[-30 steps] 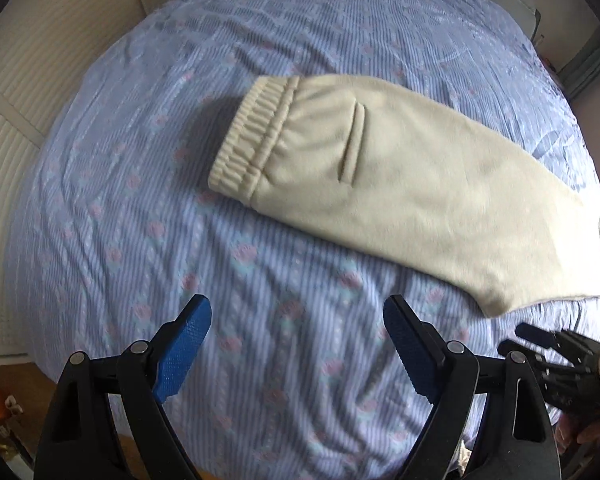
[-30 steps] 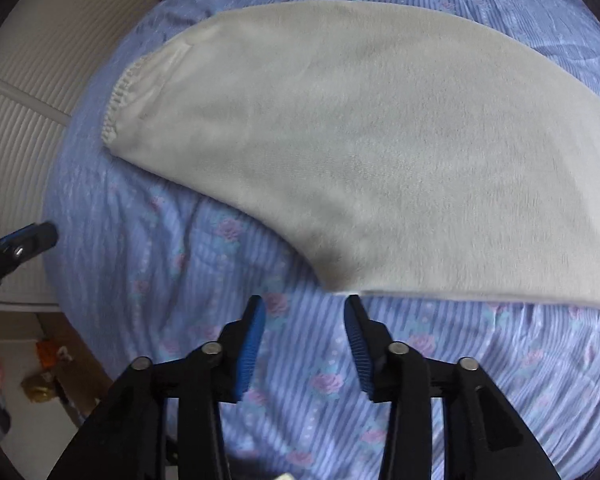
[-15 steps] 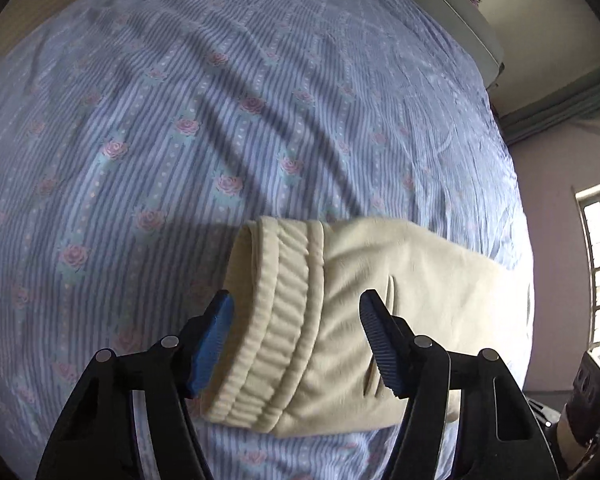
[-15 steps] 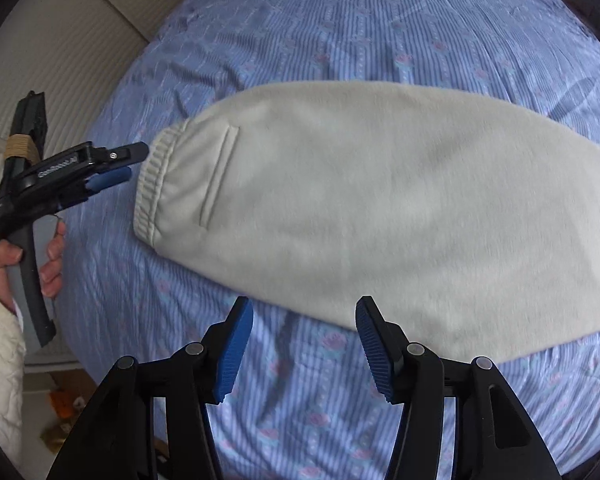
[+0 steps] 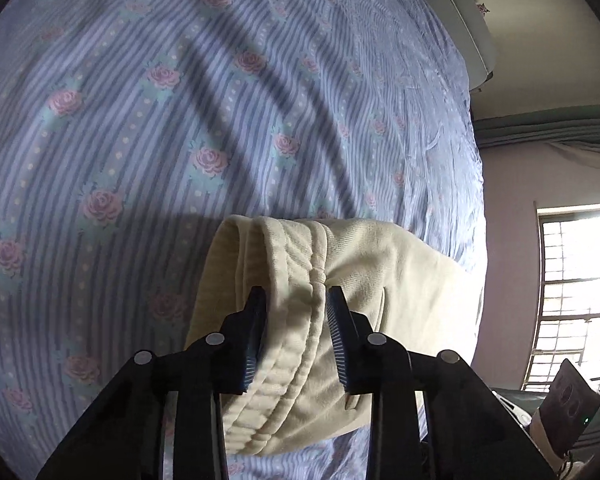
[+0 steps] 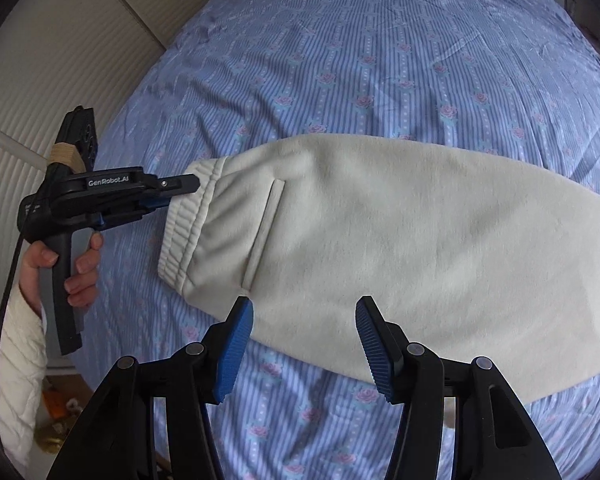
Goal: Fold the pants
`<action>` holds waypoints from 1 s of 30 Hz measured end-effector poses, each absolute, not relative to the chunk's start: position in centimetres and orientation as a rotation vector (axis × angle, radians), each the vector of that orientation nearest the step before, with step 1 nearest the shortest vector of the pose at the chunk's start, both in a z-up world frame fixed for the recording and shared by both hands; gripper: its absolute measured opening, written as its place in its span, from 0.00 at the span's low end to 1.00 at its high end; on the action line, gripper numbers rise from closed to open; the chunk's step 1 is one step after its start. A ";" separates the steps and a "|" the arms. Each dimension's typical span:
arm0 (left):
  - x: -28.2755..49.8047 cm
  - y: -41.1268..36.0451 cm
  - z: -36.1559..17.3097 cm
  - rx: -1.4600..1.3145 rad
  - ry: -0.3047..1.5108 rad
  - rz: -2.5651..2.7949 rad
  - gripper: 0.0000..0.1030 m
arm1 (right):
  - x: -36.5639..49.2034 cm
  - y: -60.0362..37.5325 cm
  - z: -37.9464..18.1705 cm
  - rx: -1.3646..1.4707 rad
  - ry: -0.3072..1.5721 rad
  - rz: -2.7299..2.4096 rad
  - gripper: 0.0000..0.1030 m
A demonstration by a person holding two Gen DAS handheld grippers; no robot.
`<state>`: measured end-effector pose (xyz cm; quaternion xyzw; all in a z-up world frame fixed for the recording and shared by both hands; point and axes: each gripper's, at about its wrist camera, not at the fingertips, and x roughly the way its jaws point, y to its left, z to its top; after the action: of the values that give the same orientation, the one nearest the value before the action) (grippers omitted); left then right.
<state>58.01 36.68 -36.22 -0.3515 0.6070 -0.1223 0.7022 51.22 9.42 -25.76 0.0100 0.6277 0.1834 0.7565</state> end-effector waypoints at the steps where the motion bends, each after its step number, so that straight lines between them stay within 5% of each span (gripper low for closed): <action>1: 58.3 36.4 -36.7 -0.787 1.360 -0.268 0.35 | 51.2 9.7 -25.9 0.020 1.375 0.403 0.54; 3: 58.7 35.9 -37.0 -0.780 1.356 -0.242 0.34 | 51.1 10.3 -26.1 0.009 1.378 0.410 0.54; 6: 58.5 36.1 -35.7 -0.774 1.318 -0.193 0.11 | 51.1 10.7 -25.9 -0.015 1.371 0.425 0.54; 11: 58.2 36.7 -35.2 -0.681 1.291 -0.079 0.09 | 51.0 10.0 -24.9 -0.009 1.334 0.424 0.54; 14: 58.9 35.3 -34.6 -0.539 1.325 -0.049 0.19 | 51.2 9.4 -24.7 -0.025 1.318 0.368 0.54; 18: 57.8 35.6 -28.2 -0.365 1.194 0.075 0.54 | 51.2 7.4 -23.5 0.012 1.289 0.335 0.53; 23: 55.3 31.5 -18.4 -0.082 1.069 -0.058 0.55 | 50.1 2.5 -20.7 0.126 1.231 0.287 0.53; 30: 53.6 19.8 -8.1 0.105 0.885 -0.319 0.81 | 44.6 -6.4 -13.8 0.192 1.043 0.202 0.53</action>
<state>53.59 19.83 -8.08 0.0503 0.4261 -0.1536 0.8901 44.62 -6.42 -13.82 0.0915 0.4967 0.0961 0.8577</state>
